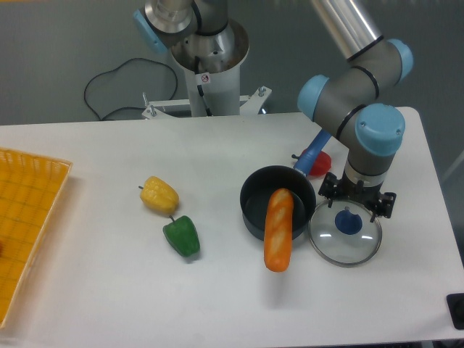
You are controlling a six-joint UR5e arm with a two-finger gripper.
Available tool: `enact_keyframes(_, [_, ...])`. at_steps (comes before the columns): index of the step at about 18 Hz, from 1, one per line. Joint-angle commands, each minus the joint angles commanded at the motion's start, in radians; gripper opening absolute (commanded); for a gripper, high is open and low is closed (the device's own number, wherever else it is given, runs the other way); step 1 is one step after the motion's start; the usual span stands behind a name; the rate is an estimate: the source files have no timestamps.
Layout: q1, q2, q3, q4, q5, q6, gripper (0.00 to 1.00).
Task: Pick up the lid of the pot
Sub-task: 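Lower the gripper and close it on the blue lid knob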
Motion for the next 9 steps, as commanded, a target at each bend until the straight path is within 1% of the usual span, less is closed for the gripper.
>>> enact_keyframes(3, [-0.002,-0.021,0.014,0.000,0.000,0.002,1.00])
enact_keyframes(9, [-0.003,-0.038,0.029,-0.008,0.003,-0.003,1.00])
